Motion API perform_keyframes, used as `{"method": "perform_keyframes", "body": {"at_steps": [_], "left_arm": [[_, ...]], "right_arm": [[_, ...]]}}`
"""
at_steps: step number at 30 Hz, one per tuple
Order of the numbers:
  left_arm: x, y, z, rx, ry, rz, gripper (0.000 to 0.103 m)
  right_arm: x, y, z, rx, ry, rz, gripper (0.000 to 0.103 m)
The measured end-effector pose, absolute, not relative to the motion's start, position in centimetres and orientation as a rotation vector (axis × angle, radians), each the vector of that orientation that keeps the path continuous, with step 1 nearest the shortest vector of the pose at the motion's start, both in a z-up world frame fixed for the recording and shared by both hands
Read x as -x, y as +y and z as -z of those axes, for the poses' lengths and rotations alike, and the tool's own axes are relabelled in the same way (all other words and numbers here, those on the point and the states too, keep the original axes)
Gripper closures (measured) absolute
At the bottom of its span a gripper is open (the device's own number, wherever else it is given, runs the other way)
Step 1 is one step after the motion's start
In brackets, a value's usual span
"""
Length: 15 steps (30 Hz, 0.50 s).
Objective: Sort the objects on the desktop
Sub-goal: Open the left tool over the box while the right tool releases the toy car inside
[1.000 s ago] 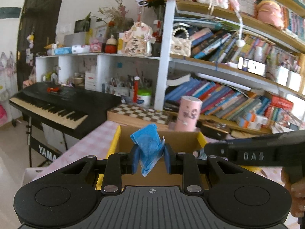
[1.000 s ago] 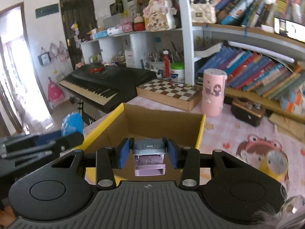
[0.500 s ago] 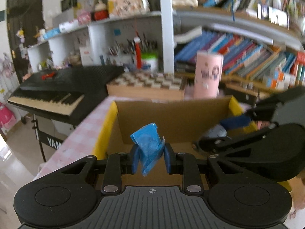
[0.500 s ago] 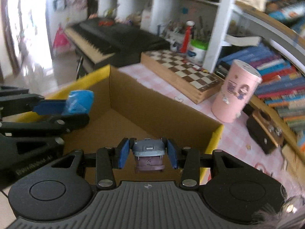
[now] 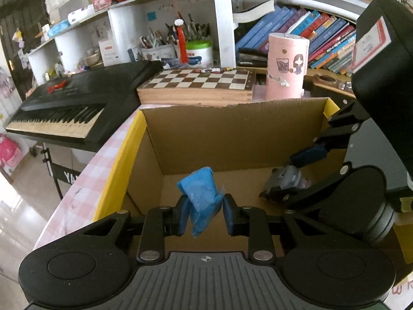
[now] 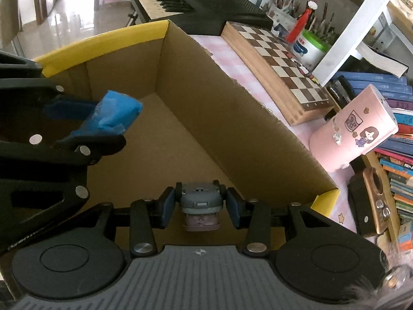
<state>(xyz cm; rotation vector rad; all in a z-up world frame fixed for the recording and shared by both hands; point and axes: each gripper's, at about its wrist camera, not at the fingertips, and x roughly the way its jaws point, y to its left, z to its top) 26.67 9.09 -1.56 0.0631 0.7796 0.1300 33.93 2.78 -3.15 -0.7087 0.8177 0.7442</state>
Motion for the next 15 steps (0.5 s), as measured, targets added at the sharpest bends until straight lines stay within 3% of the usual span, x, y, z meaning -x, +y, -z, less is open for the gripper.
{"method": "perform_keyframes", "body": {"at_steps": [4,6,8,15], "left_arm": [[-26.2,9.1,1.2,-0.054,0.754,-0.152,0.066],[-25.7,9.3,0.7,-0.050,0.728,-0.170,0.046],[-24.9,9.5,0.0,-0.036,0.690,-0.165,0.039],[-22.2,9.4,-2.8,0.003,0.583,-0.155,0.034]], "right_arm": [[-33.8,2.1,2.6,0.671,0.772,-0.712,0.056],[-33.9,1.7,2.2,0.644,0.765,-0.687,0.055],[-33.6,0.7,1.5,0.590,0.760,-0.666,0.052],[-31.0,-1.9,-1.7,0.435,0.675,-0.619,0.046]]}}
